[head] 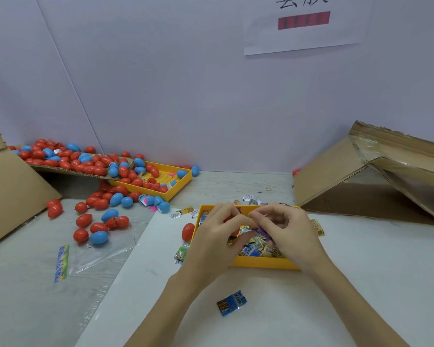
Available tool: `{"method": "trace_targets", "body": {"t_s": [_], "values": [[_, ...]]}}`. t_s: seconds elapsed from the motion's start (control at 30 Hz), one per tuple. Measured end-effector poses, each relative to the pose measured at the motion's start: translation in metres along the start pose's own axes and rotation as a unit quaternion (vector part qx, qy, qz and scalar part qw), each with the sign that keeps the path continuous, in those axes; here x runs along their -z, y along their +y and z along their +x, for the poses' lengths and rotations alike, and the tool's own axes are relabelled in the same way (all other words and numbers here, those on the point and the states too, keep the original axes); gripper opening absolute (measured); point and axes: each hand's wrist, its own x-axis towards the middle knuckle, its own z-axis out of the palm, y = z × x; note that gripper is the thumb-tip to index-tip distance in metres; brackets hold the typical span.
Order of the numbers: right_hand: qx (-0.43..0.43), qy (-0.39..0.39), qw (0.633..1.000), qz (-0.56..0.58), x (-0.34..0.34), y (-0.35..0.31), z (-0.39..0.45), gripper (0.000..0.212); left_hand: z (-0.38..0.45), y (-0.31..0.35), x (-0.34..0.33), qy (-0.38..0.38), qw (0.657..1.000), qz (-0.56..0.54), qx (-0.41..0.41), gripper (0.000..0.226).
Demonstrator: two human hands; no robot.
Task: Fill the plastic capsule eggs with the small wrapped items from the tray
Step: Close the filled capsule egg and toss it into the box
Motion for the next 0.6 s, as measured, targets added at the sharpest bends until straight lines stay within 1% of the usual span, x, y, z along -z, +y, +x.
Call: {"method": "trace_targets", "body": {"t_s": [0.03, 0.13, 0.2, 0.23, 0.27, 0.33, 0.37, 0.43, 0.53, 0.6], "values": [[-0.006, -0.003, 1.000, -0.004, 0.000, 0.000, 0.000, 0.012, 0.000, 0.000, 0.000, 0.003, 1.000, -0.006, 0.003, 0.021], [-0.016, 0.008, 0.999, -0.040, -0.001, -0.003, -0.001, 0.039, 0.000, 0.001, 0.002, 0.009, 0.999, -0.025, 0.037, 0.011], [-0.003, 0.012, 0.998, -0.066, 0.001, -0.006, -0.002, 0.047, 0.000, 0.000, 0.002, 0.007, 0.998, -0.016, 0.062, 0.008], [0.005, 0.002, 0.998, -0.070, 0.002, -0.008, -0.002, 0.045, 0.000, 0.000, 0.003, 0.002, 0.997, -0.008, 0.071, 0.007], [0.017, -0.007, 0.997, -0.075, 0.002, -0.009, -0.003, 0.038, 0.000, 0.000, 0.003, -0.003, 0.997, 0.002, 0.078, 0.006], [0.044, -0.002, 0.993, -0.107, 0.004, -0.009, -0.003, 0.016, -0.001, -0.001, 0.004, -0.012, 0.995, 0.015, 0.094, 0.005], [0.057, 0.004, 0.990, -0.132, 0.005, -0.008, -0.003, 0.013, -0.001, -0.001, 0.005, -0.015, 0.994, 0.014, 0.106, 0.004], [0.076, 0.001, 0.983, -0.166, 0.005, -0.009, -0.003, 0.015, 0.000, -0.002, 0.005, -0.019, 0.992, 0.005, 0.124, 0.003], [0.055, -0.038, 0.990, -0.121, 0.002, -0.011, -0.004, 0.014, 0.000, -0.003, 0.006, -0.036, 0.991, 0.004, 0.125, 0.004], [0.044, -0.041, 0.993, -0.100, 0.000, -0.011, -0.005, 0.009, -0.001, -0.003, 0.006, -0.050, 0.992, 0.000, 0.115, 0.005]]}}
